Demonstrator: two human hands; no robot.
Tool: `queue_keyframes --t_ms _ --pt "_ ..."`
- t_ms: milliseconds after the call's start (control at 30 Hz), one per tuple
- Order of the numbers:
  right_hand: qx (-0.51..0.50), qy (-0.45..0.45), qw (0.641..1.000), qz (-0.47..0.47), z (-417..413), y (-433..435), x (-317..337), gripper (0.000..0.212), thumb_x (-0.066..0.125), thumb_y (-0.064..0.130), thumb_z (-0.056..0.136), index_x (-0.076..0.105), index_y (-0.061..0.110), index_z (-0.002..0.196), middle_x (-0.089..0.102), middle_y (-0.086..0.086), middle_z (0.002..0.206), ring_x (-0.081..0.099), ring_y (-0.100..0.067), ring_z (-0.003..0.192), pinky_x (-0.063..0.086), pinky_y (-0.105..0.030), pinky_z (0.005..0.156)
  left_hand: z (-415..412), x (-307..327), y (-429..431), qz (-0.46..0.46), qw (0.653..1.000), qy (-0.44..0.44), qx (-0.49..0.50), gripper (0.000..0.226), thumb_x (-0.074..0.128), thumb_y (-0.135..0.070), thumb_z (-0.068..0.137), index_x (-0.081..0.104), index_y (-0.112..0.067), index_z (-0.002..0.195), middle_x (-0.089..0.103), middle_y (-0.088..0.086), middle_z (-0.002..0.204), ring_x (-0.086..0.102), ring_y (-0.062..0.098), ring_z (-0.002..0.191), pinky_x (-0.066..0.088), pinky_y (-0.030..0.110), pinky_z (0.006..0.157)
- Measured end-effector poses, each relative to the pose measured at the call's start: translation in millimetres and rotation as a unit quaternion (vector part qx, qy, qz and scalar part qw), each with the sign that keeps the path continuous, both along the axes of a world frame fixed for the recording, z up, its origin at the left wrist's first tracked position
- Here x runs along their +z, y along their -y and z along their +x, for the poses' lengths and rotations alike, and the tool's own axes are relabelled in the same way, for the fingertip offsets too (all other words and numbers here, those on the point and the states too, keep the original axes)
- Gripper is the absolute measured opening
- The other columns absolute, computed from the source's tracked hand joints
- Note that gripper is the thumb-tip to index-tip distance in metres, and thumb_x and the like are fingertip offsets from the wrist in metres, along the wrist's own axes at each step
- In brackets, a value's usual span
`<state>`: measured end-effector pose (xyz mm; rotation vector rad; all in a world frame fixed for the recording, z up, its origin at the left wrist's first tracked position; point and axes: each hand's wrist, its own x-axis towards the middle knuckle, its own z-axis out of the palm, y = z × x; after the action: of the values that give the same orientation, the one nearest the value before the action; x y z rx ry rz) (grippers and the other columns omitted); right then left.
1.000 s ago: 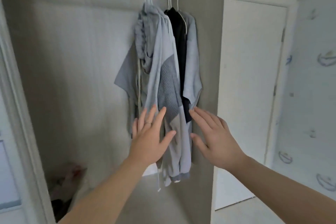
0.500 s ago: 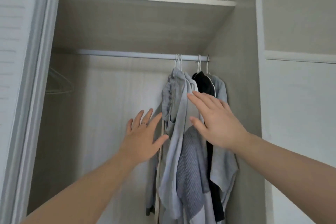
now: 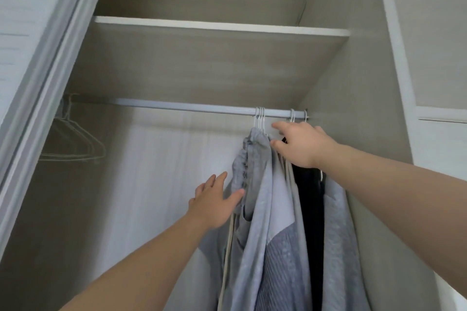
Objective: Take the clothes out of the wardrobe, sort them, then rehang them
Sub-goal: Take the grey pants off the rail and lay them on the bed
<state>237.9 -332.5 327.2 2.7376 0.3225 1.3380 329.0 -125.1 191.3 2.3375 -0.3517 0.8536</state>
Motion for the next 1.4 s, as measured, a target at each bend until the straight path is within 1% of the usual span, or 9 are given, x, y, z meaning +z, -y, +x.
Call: queue_keyframes --t_ms 300,400,467,633,800,1033,1167,1300,1400 --pt "-0.089 0.029 0.993 -0.069 46 -41 12 0.038 0.044 0.047 0.093 0.058 0.019 0.116 0.06 -0.005 0.125 0.055 -0.029 0.117 0.043 -0.04 0.096 73 8 9 -0.128 0.981 -0.043 -0.137 0.105 0.039 -0.086 0.069 0.015 -0.034 0.157 0.019 -0.002 0.164 0.027 0.028 0.147 0.025 0.043 0.118" --pt "-0.134 0.037 0.987 -0.082 60 -52 16 0.015 0.049 0.033 0.093 0.048 0.018 0.091 0.06 -0.011 0.115 0.059 -0.032 0.105 0.043 -0.037 0.081 96 7 13 -0.142 0.969 -0.022 -0.201 0.096 0.045 -0.083 0.067 0.034 -0.037 0.15 0.04 -0.004 0.155 0.043 0.02 0.138 0.034 0.042 0.116" --pt "-0.158 0.033 0.984 -0.07 68 -59 18 0.007 0.051 0.017 0.09 0.044 0.016 0.089 0.057 -0.013 0.111 0.059 -0.035 0.102 0.041 -0.035 0.075 108 4 17 -0.171 0.952 -0.019 -0.254 0.09 0.051 -0.079 0.066 0.042 -0.034 0.144 0.053 -0.007 0.144 0.052 0.014 0.129 0.04 0.039 0.112" --pt "-0.184 0.05 0.981 -0.025 81 -67 19 0.02 0.044 -0.004 0.086 0.038 0.011 0.075 0.054 -0.013 0.095 0.056 -0.034 0.084 0.043 -0.037 0.066 127 -4 24 -0.23 0.909 -0.043 -0.346 0.102 0.062 -0.076 0.062 0.034 -0.029 0.147 0.058 -0.011 0.136 0.055 0.009 0.125 0.039 0.036 0.114" --pt "-0.199 0.091 0.976 -0.013 92 -69 16 0.014 0.044 -0.002 0.087 0.045 0.012 0.085 0.046 -0.009 0.084 0.052 -0.034 0.079 0.042 -0.037 0.066 141 -4 26 -0.229 0.897 -0.033 -0.377 0.076 0.071 -0.054 0.084 0.033 -0.031 0.145 0.057 -0.014 0.132 0.054 0.008 0.125 0.038 0.028 0.11" --pt "-0.198 0.137 0.97 -0.002 97 -69 19 0.006 0.042 0.005 0.09 0.045 0.011 0.091 0.034 -0.004 0.073 0.047 -0.033 0.072 0.038 -0.036 0.064 145 2 26 -0.239 0.881 -0.005 -0.407 0.066 0.073 -0.048 0.086 0.035 -0.035 0.138 0.056 -0.011 0.137 0.053 0.008 0.126 0.038 0.028 0.11" --pt "-0.183 0.176 0.967 -0.004 91 -71 25 0.004 0.041 0.008 0.09 0.041 0.012 0.091 0.036 -0.006 0.076 0.042 -0.033 0.07 0.035 -0.037 0.063 142 15 20 -0.235 0.877 0.016 -0.418 0.073 0.072 -0.054 0.083 0.037 -0.031 0.143 0.055 -0.013 0.139 0.052 0.008 0.128 0.038 0.033 0.113" --pt "-0.171 0.201 0.965 0.007 81 -68 28 0.011 0.041 0.008 0.09 0.049 0.008 0.098 0.046 -0.011 0.082 0.046 -0.035 0.07 0.036 -0.036 0.061 132 27 16 -0.224 0.893 0.041 -0.388 0.092 0.061 -0.075 0.069 0.037 -0.034 0.147 0.057 -0.015 0.138 0.053 0.008 0.127 0.04 0.038 0.112" --pt "-0.152 0.221 0.963 0.013 66 -58 22 0.014 0.042 0.014 0.092 0.052 0.011 0.101 0.056 -0.015 0.09 0.047 -0.036 0.071 0.038 -0.036 0.062 123 34 11 -0.242 0.912 0.088 -0.32 0.069 0.054 -0.068 0.084 0.053 -0.025 0.138 0.061 -0.005 0.133 0.057 0.015 0.122 0.043 0.039 0.107"
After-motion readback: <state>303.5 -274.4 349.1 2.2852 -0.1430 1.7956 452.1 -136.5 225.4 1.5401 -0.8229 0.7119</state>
